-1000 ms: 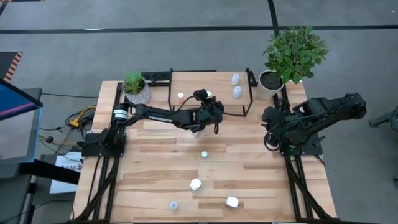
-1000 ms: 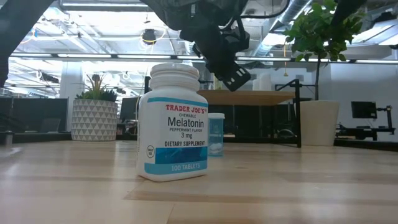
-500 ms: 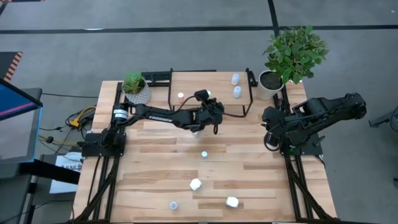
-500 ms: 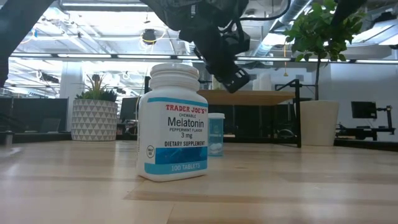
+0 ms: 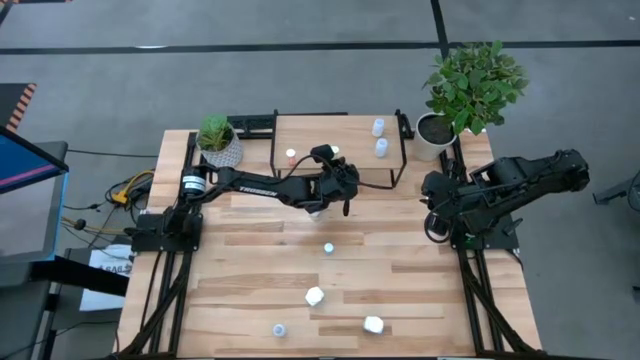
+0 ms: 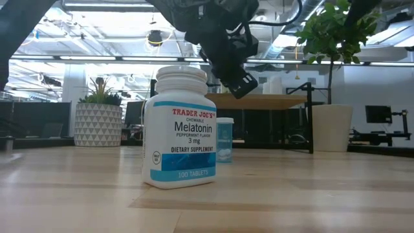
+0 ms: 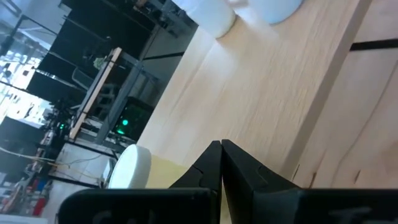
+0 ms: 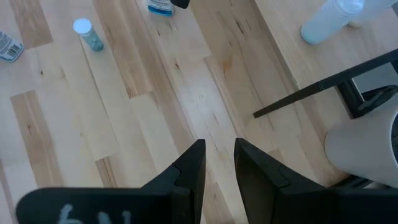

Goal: Pick and place medicine bottles onto shelf by color
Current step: Put the white pill bottle on the shelf

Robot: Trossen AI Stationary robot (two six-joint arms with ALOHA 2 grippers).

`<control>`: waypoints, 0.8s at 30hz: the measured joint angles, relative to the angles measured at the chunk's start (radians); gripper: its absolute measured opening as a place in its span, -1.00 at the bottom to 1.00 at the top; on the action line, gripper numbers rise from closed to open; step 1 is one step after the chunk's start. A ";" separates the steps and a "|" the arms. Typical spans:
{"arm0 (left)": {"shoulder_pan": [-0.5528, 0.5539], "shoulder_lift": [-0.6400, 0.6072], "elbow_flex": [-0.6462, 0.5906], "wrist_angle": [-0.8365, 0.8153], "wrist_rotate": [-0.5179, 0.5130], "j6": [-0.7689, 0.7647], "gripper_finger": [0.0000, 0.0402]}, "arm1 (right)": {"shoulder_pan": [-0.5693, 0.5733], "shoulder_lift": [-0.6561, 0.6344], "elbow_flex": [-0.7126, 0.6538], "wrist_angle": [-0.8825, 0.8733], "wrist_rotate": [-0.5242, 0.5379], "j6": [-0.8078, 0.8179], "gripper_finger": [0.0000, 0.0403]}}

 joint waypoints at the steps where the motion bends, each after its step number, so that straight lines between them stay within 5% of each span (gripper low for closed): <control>1: 0.000 0.000 0.000 0.006 0.000 0.001 -1.00 | 0.000 0.000 0.000 0.000 0.000 0.000 -0.47; 16: -0.078 -0.001 0.094 0.067 0.054 0.099 -1.00 | 0.000 0.000 0.000 0.001 0.000 0.011 -0.47; 24: -0.164 -0.002 0.364 -0.570 0.244 -0.141 -0.88 | 0.000 0.000 0.000 0.000 -0.001 0.011 -0.47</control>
